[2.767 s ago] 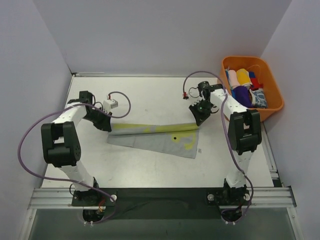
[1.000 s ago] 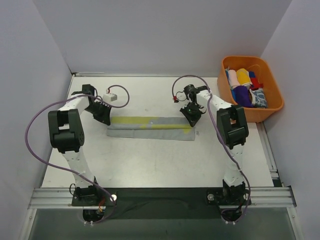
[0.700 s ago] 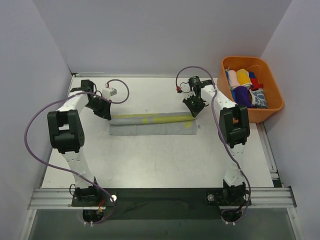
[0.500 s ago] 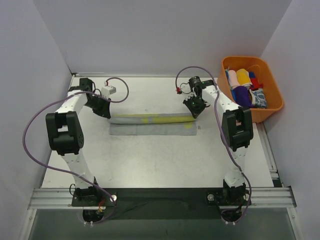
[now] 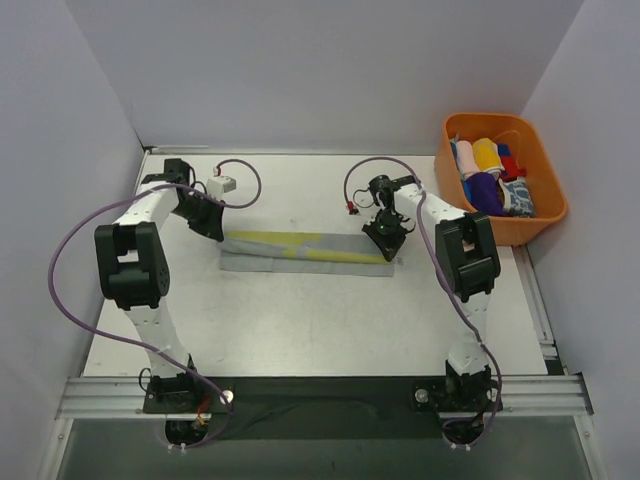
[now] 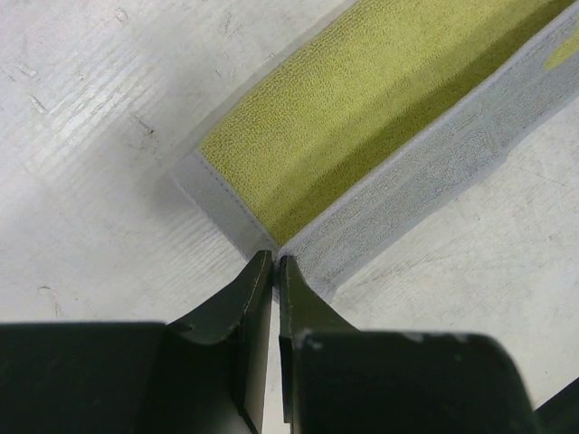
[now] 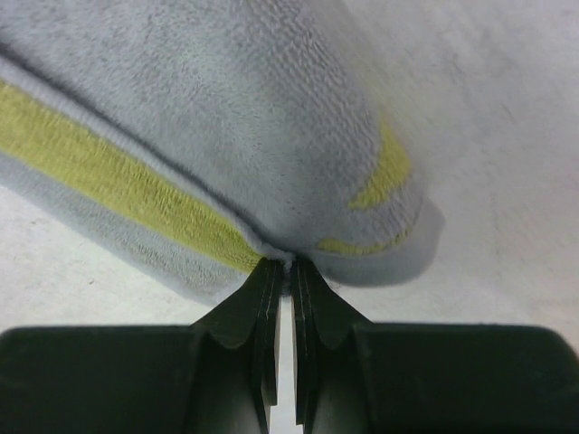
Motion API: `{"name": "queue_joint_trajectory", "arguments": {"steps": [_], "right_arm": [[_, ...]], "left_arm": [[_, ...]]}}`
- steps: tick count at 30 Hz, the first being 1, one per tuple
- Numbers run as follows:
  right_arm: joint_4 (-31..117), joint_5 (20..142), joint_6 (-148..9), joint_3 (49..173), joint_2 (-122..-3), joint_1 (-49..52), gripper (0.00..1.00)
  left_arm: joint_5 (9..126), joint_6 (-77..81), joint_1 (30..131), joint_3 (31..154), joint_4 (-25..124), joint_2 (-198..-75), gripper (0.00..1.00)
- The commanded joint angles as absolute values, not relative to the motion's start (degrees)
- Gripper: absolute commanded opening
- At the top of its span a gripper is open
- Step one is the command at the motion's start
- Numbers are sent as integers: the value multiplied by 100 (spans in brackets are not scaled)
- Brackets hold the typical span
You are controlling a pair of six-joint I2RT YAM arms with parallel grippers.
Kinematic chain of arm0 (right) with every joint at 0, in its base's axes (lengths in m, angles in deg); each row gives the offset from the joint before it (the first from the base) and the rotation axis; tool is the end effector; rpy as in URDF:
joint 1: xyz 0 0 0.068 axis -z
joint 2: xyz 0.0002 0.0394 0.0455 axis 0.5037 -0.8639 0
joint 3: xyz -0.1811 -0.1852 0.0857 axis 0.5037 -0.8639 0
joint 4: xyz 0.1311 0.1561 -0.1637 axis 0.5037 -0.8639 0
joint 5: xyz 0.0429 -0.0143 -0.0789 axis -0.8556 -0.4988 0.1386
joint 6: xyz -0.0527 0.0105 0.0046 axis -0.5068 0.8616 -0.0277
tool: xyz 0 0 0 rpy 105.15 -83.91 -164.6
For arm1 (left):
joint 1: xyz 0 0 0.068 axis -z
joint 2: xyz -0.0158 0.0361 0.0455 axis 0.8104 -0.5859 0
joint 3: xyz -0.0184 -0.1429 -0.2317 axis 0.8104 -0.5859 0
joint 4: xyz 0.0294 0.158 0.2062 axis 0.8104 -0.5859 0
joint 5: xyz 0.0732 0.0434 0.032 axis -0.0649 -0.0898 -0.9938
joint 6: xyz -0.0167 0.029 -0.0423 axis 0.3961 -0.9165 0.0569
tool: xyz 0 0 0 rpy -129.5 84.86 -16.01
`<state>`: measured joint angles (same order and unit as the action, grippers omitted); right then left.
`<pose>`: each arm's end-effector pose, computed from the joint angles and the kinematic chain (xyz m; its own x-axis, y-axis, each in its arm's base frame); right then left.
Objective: Roll the towels
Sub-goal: Fold the towel
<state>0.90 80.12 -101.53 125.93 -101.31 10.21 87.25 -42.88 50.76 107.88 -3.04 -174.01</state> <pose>0.4009 0.1517 0.1685 -0.6465 -0.6872 -0.3313 -0.7270 0.6866 -0.0053 0.3956 0.0065 0.2057 -0.7703 0.4413 -0.4603 0.5877 0.7716 -0.2436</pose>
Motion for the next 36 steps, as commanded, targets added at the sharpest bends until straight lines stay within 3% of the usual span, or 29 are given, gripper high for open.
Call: {"name": "queue_joint_trajectory", "arguments": {"steps": [1, 27, 36], "right_arm": [[-189, 8136, -10075, 12777, -10367, 976, 0], [-215, 8294, -10409, 12838, -9911, 994, 0], [-206, 8268, -10559, 12513, -9691, 968, 2]], "left_arm": [[8633, -4239, 5176, 10737, -204, -17534, 0], [8694, -4819, 5211, 10183, -195, -17077, 0], [8914, -5584, 5202, 10201, -696, -17068, 10]]}}
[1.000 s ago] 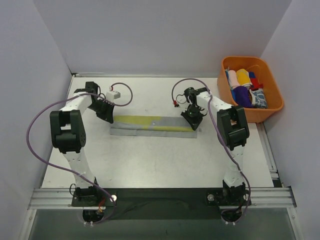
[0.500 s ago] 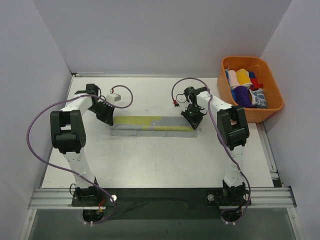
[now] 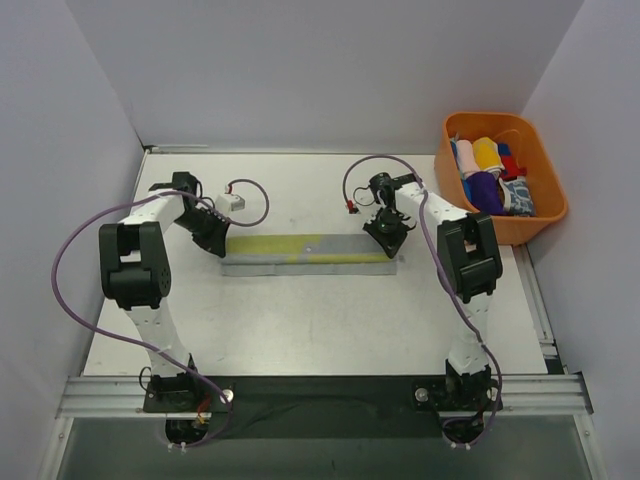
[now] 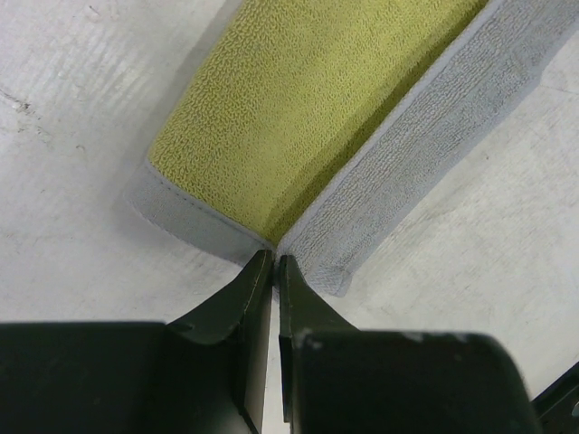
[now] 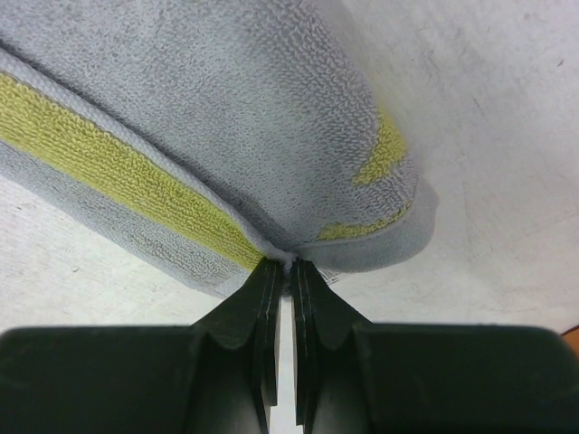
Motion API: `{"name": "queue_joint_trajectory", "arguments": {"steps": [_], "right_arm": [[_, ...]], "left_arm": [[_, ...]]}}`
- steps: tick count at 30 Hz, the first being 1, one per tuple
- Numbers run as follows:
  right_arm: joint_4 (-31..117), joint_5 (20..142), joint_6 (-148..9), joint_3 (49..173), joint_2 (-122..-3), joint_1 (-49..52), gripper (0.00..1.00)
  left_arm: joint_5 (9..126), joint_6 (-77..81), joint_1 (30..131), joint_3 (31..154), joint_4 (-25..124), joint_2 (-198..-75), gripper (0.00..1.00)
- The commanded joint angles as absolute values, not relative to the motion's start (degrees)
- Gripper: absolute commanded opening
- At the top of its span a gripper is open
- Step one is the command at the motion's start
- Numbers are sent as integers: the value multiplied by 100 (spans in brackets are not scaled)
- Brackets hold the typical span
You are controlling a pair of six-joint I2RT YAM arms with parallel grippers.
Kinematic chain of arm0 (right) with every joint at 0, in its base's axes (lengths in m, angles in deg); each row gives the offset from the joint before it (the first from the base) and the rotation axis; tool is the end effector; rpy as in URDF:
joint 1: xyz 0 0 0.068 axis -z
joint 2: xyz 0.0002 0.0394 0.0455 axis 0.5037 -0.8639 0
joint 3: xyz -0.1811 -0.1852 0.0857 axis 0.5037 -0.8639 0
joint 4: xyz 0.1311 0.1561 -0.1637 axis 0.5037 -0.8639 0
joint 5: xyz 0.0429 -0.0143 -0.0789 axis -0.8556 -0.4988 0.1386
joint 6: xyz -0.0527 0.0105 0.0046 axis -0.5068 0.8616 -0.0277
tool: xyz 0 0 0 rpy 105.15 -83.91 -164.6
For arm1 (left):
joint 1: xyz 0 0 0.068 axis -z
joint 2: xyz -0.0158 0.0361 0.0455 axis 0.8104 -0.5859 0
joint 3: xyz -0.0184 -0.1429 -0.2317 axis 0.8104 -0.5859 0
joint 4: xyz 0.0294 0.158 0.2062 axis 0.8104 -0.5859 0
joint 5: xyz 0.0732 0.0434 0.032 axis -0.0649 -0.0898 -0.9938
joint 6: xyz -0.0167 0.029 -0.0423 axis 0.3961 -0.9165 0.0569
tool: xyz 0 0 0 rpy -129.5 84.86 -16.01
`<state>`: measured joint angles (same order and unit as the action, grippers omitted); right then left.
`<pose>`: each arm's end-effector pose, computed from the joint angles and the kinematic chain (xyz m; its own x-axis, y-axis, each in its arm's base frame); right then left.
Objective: Roll the towels
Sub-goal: Fold the towel
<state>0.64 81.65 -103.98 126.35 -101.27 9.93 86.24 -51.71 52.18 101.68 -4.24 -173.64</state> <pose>0.4013 0.1530 0.1706 -0.6132 -0.7213 -0.3219 -0.7515 0.6583 -0.0434 0.3751 -0.0035 0.1787 -0.7140 0.5746 -0.4002 0.6879 0.6823 -0.2477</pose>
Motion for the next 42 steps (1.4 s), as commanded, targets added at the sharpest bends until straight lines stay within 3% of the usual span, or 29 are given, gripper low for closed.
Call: {"name": "queue_joint_trajectory", "arguments": {"steps": [1, 3, 10, 19, 20, 22, 26, 30, 34, 42], "right_arm": [[-224, 8242, -10568, 12487, -9656, 968, 2], [-206, 8189, -10690, 12381, -9551, 968, 8], [-224, 8145, -10928, 11995, -9339, 994, 16], [-241, 7750, -11489, 11318, -8803, 1003, 35], [-241, 7750, -11543, 11239, -8698, 1003, 42], [-259, 7732, -11639, 11090, -8601, 1012, 46], [-679, 7311, -11649, 11247, -8303, 1187, 46], [-848, 6722, -10921, 11835, -8415, 1451, 42], [-1041, 6476, -10059, 12442, -9205, 1460, 28], [-664, 7106, -9100, 12609, -10120, 1468, 28]], "left_arm": [[8923, -5653, 5202, 10210, -722, -17051, 11], [8984, -5750, 5202, 10210, -784, -17016, 12], [9098, -6391, 5194, 10069, -1109, -16858, 30], [9239, -7297, 5185, 9937, -1865, -16744, 36], [9231, -7393, 5185, 9928, -2004, -16735, 36], [9239, -7605, 5167, 9972, -2181, -16691, 36], [9502, -7948, 5009, 10244, -2761, -16576, 37], [9897, -7177, 4991, 10587, -2552, -16655, 37], [9952, -5595, 5167, 10396, -1263, -16814, 34], [8906, -3203, 5264, 10095, 665, -17172, 34]]}}
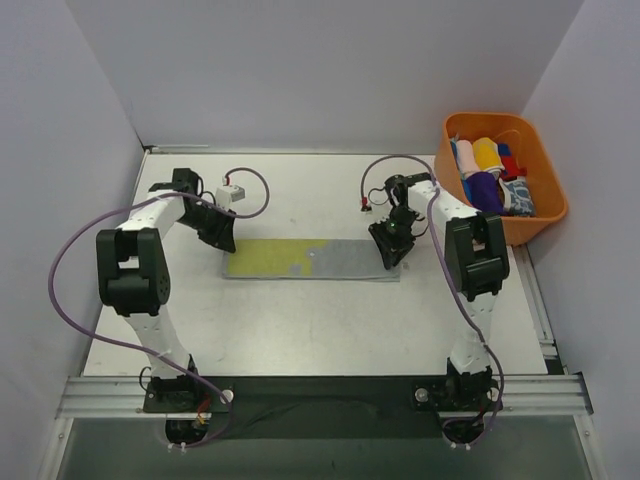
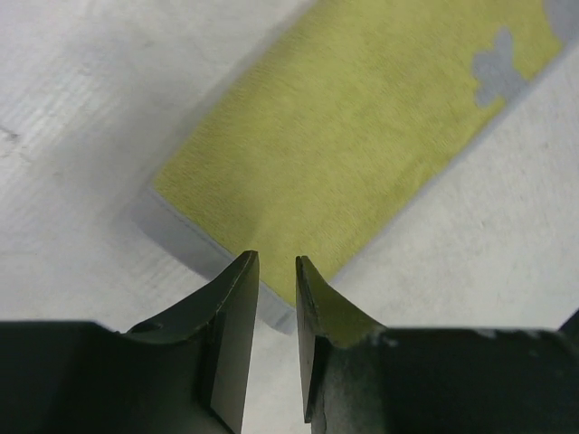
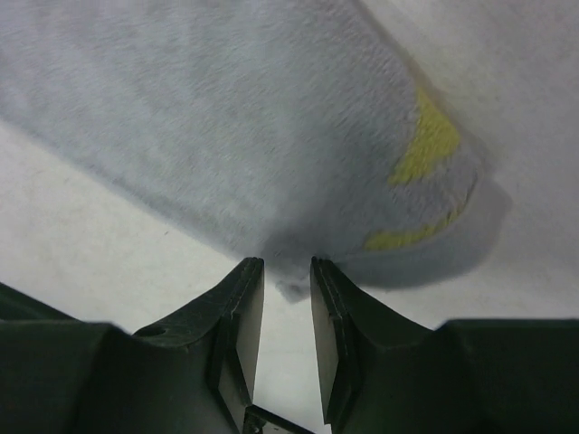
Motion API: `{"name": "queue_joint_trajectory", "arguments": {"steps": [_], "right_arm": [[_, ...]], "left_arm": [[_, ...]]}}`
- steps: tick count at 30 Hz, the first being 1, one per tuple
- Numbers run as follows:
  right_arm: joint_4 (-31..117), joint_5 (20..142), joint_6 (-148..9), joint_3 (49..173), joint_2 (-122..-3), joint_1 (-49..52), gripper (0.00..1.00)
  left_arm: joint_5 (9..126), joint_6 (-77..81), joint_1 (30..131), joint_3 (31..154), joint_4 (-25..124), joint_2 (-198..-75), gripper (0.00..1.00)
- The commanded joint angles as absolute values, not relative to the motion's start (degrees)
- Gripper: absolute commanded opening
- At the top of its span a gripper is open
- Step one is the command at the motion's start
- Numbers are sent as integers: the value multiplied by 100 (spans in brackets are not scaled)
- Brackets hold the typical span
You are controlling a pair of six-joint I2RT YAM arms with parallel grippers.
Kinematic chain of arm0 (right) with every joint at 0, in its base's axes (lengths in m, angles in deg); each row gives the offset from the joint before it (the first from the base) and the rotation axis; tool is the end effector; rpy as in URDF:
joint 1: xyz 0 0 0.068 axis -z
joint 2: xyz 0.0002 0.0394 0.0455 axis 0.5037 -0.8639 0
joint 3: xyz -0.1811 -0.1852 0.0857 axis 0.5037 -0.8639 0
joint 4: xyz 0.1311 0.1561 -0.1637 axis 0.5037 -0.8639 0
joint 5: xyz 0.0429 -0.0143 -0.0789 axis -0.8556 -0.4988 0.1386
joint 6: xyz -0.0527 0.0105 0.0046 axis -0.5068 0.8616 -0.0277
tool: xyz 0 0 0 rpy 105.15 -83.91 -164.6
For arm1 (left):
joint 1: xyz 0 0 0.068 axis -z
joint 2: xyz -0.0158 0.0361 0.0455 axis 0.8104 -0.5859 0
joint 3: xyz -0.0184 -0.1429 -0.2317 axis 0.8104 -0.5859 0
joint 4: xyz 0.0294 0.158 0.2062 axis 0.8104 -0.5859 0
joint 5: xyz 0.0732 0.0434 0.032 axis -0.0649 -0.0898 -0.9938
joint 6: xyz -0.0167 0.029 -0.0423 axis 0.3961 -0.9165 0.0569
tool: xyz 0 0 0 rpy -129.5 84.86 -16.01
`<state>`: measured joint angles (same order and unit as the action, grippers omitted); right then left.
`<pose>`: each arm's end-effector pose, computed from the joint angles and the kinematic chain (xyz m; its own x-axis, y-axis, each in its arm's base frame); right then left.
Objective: Roll the towels
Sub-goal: Fold the towel
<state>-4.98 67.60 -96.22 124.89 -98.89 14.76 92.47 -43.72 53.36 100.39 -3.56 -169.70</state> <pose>0.3934 0.1221 0.1794 -0.7697 -0.5461 -0.3309 -0.6291 0.7369 0.2473 0.3669 -0.0147 0.1991 -0.7601 0.4602 -0.4589 0.6290 0.6985 -0.3413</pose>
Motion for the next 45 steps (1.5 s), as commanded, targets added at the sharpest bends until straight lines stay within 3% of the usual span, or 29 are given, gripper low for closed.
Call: {"name": "queue_joint_trajectory", "arguments": {"steps": [1, 14, 19, 22, 45], "right_arm": [[-568, 7239, -9074, 12653, -10295, 1469, 28], [-470, 7943, -9056, 14051, -11080, 1469, 29], [-514, 7619, -8548, 13990, -10387, 1696, 41], [-514, 7372, -8100, 13963, -10157, 1925, 45], [-373, 7618, -7614, 13972, -11132, 2093, 37]], "left_arm": [[8749, -3098, 5238, 10113, 736, -17235, 34], [8175, -2700, 4737, 9805, 807, -17658, 27], [9657, -3184, 4658, 9911, 132, -17263, 43], [9994, -3202, 4675, 9779, 95, -16911, 48], [9732, -3079, 4912, 9726, 323, -16541, 50]]}}
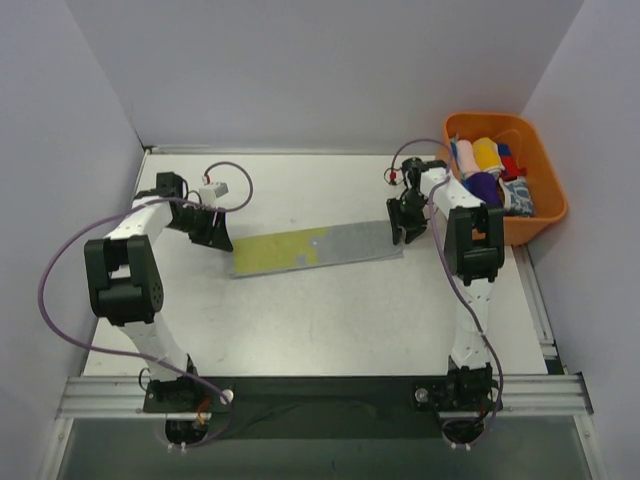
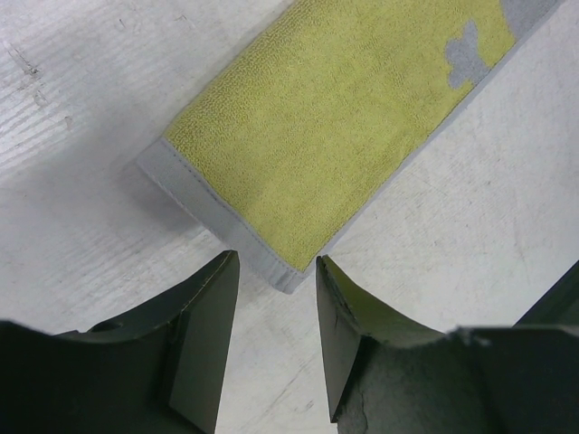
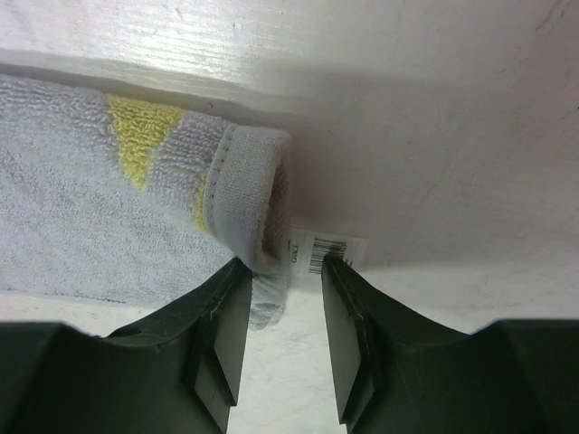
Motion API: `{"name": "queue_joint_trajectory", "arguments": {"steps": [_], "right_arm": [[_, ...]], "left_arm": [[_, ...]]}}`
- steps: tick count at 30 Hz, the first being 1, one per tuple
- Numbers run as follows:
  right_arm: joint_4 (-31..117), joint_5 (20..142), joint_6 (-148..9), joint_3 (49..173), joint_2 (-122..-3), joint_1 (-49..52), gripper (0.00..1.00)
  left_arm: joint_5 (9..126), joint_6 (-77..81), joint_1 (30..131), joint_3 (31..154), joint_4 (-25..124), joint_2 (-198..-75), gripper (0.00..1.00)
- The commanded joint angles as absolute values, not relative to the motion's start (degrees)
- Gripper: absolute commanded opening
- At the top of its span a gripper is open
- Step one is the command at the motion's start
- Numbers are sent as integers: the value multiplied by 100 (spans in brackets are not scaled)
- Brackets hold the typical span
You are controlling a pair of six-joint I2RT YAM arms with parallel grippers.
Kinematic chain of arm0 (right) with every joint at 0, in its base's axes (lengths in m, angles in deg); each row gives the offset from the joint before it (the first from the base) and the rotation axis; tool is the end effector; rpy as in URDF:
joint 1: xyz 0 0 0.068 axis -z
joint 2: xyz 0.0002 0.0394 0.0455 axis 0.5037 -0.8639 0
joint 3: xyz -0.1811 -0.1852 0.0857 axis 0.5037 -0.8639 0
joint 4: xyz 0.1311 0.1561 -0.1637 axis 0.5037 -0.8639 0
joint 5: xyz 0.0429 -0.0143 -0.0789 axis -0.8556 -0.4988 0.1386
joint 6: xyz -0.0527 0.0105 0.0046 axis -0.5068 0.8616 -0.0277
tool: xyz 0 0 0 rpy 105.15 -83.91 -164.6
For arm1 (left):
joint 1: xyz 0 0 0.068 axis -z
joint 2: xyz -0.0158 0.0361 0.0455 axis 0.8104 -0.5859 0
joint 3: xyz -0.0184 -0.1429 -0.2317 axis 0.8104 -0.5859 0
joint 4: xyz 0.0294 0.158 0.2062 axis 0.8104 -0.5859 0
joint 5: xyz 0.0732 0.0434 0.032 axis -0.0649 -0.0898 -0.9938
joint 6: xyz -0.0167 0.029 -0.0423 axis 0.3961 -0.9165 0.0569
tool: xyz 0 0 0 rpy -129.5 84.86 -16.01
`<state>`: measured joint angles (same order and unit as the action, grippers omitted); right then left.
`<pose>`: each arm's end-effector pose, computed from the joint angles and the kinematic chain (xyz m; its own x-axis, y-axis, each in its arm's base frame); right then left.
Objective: Roll the towels
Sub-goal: Fold the towel
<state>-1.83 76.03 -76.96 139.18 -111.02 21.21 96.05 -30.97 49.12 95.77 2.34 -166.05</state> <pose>0.4633 0.0814 0.1588 -0.9341 -0.1624 -0.3179 -0.2332 0.9519 0.1988 0.3583 0.0099 0.2031 -0.8582 0.2191 -0.4642 0.4378 0.7845 -0.4391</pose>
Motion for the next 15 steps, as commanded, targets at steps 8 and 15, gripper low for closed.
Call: {"name": "queue_joint_trajectory", "arguments": {"steps": [8, 15], "right_arm": [[-417, 7381, -7649, 14042, -11281, 2040, 27], [-557, 7591, -7966, 14077, -11307, 1829, 2]], "left_arm": [[9477, -3044, 4895, 9858, 350, -16699, 50], [9380, -2903, 4877, 10069, 376, -16866, 50]]}}
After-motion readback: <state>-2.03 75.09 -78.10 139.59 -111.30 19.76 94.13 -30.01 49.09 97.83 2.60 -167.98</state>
